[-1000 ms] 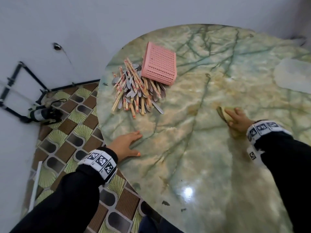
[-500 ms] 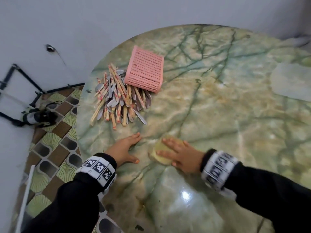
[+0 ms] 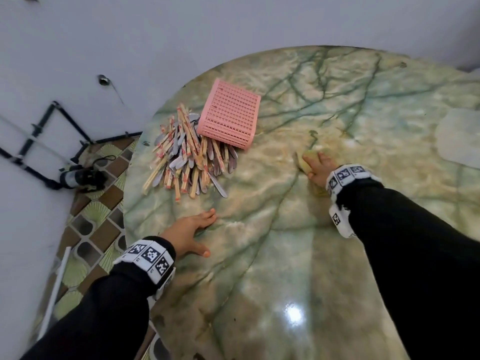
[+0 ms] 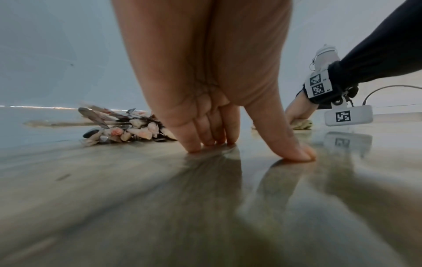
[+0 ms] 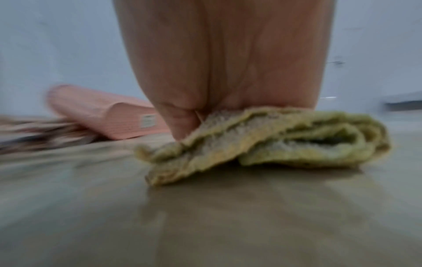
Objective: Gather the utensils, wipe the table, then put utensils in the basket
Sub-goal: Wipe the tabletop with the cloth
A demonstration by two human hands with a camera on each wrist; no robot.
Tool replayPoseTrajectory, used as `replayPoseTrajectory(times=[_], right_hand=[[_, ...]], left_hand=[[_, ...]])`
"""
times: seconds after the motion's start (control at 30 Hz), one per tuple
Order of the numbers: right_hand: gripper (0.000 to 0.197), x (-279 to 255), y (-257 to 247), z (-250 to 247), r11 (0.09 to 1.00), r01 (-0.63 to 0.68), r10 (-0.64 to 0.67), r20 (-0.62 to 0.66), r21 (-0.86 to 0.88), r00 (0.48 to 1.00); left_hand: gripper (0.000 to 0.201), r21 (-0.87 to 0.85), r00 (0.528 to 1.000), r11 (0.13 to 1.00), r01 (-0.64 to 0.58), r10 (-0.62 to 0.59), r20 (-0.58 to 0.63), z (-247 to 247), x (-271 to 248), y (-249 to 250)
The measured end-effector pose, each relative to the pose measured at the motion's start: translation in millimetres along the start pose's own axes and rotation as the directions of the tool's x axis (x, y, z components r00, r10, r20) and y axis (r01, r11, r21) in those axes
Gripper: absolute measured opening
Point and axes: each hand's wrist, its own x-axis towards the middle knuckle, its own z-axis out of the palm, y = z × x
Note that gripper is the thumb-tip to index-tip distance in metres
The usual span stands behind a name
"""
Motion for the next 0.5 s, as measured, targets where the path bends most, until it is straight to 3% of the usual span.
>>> replayPoseTrajectory(times=[0.07,0.13,0.23,0.3,0.37,0.4,0.47,0.5], right_hand=[[0.061,-11.0,-46.2,6.0,0.984,0.167,-0.161,0.08,-0.066,0.984],[0.06,-45.1,-81.9,16.7,0.915,0.371,-0.34,0.192,-0.16,0.921],[0.06,-132.7,-98.4,31.5,0.759,0.629,-0.54,0.378,-0.168,0.752],[0.059,-178.1,-73.7,39.4,0.62,0.776,-0.669,0.436,-0.12,0.602],[0.05,-188.5,-29.6,32.9,0.561,0.823,-0.731,0.415,-0.085,0.541],[0.049,-181.5,-7.1,28.1,0.575,0.812,-0.735,0.373,-0.099,0.566],[0.054,-155.0,37.1,15.5,0.733,0.674,-0.635,0.262,-0.093,0.727],[0.064,-137.3,55.8,8.6,0.807,0.586,-0.546,0.285,-0.074,0.787]], left_hand=[[0.096,-0.017,1.0,1.0,0.002,-0.002,-0.006,0.2,-1.0,-0.4],[0.096,-0.032,1.0,0.999,0.009,-0.01,-0.018,0.8,-1.2,-1.3],[0.095,-0.042,0.999,0.999,0.021,-0.022,-0.029,1.6,-1.2,-1.6],[0.095,-0.037,0.999,0.999,0.019,-0.02,-0.038,2.8,-0.9,-2.3],[0.095,-0.045,0.999,0.999,0.018,-0.02,-0.042,3.8,-1.4,-2.7],[0.095,-0.05,0.999,0.999,0.015,-0.017,-0.043,3.9,-1.5,-2.9],[0.094,-0.059,0.999,0.998,0.012,-0.014,-0.043,4.3,-1.1,-3.8],[0.094,-0.06,0.999,0.998,0.011,-0.013,-0.041,4.5,-0.8,-4.0]])
